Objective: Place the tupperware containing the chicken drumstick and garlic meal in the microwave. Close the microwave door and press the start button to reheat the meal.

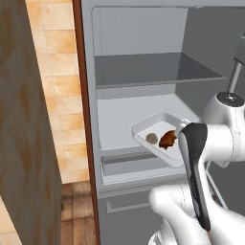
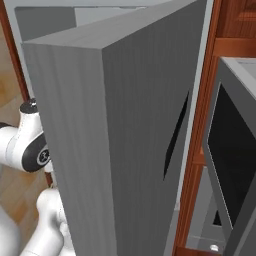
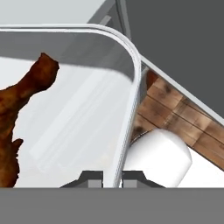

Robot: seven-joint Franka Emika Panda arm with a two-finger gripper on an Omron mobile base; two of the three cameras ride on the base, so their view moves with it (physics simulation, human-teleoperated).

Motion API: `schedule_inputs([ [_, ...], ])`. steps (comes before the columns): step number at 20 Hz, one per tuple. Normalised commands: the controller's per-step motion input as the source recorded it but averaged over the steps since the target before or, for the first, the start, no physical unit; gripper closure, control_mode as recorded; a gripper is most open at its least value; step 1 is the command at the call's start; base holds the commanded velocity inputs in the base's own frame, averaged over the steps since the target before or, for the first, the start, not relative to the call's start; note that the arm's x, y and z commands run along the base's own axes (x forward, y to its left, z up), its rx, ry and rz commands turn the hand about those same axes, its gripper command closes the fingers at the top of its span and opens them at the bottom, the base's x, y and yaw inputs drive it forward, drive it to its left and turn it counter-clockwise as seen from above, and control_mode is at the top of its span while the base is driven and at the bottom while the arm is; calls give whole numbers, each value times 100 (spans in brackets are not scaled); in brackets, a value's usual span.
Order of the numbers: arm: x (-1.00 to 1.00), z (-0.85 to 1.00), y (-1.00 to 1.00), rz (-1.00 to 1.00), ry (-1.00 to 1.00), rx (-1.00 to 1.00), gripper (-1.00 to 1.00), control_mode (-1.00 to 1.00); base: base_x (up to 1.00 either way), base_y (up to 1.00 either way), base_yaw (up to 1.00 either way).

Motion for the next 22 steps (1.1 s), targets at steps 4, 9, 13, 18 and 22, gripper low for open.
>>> schedule_inputs([
  [4,0,0,0,0,0,0,100,100,-70,0,-5],
  [9,0,0,0,0,0,0,100,100,-79,10,-5],
  [13,0,0,0,0,0,0,100,100,-71,32,-6],
  [18,0,0,0,0,0,0,100,100,-65,37,-7],
  [22,0,0,0,0,0,0,100,100,-63,44,-8],
])
